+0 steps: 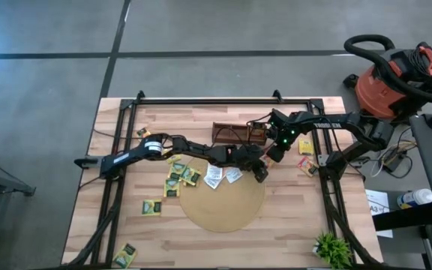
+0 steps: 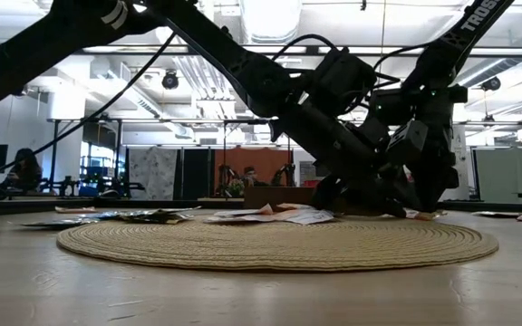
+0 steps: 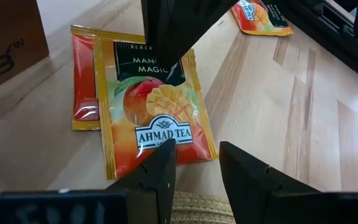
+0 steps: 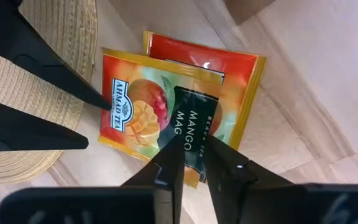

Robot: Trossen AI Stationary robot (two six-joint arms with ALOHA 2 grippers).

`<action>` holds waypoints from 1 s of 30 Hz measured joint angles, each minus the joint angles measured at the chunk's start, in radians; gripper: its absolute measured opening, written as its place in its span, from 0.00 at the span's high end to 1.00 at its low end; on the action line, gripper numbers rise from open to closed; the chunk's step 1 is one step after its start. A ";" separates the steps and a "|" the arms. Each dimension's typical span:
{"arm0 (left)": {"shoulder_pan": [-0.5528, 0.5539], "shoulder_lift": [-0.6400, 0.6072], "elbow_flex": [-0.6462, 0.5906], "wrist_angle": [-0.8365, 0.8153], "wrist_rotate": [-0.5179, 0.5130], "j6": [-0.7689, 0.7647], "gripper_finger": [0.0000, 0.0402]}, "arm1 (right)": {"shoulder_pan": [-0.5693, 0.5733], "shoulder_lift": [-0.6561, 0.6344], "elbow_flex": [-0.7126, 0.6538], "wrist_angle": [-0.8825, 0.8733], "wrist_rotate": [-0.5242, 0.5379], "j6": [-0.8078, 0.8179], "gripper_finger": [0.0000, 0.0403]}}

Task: Pick & Place Tea
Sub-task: Put the mango tea bag into the right section of the wooden organizer

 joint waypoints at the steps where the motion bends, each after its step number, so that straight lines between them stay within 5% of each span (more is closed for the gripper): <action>1: 0.000 0.000 0.000 0.000 0.000 0.000 0.69 | 0.000 0.000 0.000 0.000 -0.001 0.000 0.87; 16: 0.001 0.000 0.000 0.000 0.000 0.001 0.69 | 0.000 0.031 0.000 0.006 -0.006 -0.074 0.97; 30: -0.005 -0.039 0.016 -0.017 -0.003 -0.001 0.69 | 0.000 -0.143 0.090 -0.090 0.018 -0.154 0.98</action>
